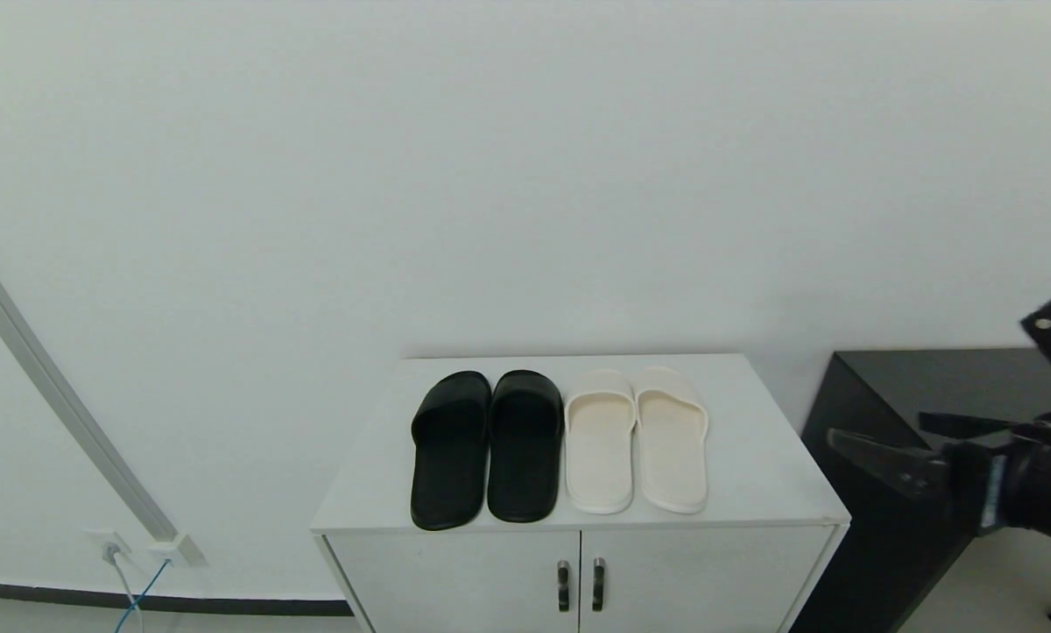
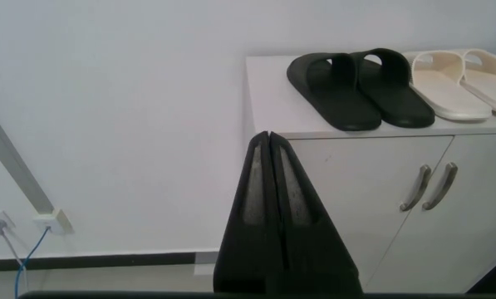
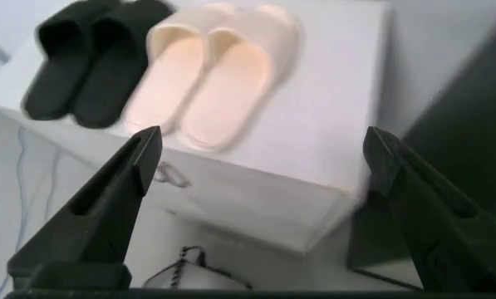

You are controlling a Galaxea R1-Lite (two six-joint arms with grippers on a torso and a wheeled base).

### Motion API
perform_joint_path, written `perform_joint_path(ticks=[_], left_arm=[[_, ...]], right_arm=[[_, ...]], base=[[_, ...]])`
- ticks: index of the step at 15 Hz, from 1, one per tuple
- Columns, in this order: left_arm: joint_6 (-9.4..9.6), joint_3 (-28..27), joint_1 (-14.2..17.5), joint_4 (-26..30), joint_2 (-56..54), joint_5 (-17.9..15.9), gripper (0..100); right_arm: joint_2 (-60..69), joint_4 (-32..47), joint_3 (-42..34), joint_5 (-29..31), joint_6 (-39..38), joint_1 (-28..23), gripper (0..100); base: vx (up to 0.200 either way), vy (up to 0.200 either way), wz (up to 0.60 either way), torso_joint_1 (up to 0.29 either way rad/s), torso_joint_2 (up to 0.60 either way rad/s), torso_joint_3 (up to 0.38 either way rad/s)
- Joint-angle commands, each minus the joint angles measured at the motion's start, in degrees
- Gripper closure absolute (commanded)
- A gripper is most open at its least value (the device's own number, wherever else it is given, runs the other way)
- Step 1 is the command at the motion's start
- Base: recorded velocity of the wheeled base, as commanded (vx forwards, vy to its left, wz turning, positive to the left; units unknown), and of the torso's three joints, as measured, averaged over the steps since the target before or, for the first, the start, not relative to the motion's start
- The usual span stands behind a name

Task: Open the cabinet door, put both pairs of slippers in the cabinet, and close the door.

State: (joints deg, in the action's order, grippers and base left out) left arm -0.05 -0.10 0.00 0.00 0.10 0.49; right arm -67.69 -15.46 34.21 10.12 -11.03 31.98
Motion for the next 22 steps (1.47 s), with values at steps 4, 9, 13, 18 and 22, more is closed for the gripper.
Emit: perform_joint_path(ticks=[4,9,13,18,22], left_arm=[[-0.04,0.01,0.00,0.00,-0.01,0.04,100],[-0.04,0.01,0.00,0.00,-0.01,-0.05,100],[-0.04,0.01,0.00,0.00,-0.01,-0.05,100],[-0.04,0.01,0.00,0.00,-0.01,-0.05,100],[-0.04,0.01,0.00,0.00,-0.01,0.04,100]], right_arm=[[-22.66,-0.19,14.13,11.50,-8.39,12.41,0],[-35.05,-5.99,18.53,24.69,-10.06,18.12,0],[-43.40,-12.93,19.14,26.80,-10.15,18.03,0],[-53.51,-17.76,25.12,29.87,-10.06,15.66,0],[-58.60,-17.76,31.89,30.75,-9.36,12.67,0]], base=[[0.000,0.000,0.00,0.000,0.00,0.000],[0.000,0.000,0.00,0.000,0.00,0.000],[0.000,0.000,0.00,0.000,0.00,0.000],[0.000,0.000,0.00,0.000,0.00,0.000],[0.000,0.000,0.00,0.000,0.00,0.000]])
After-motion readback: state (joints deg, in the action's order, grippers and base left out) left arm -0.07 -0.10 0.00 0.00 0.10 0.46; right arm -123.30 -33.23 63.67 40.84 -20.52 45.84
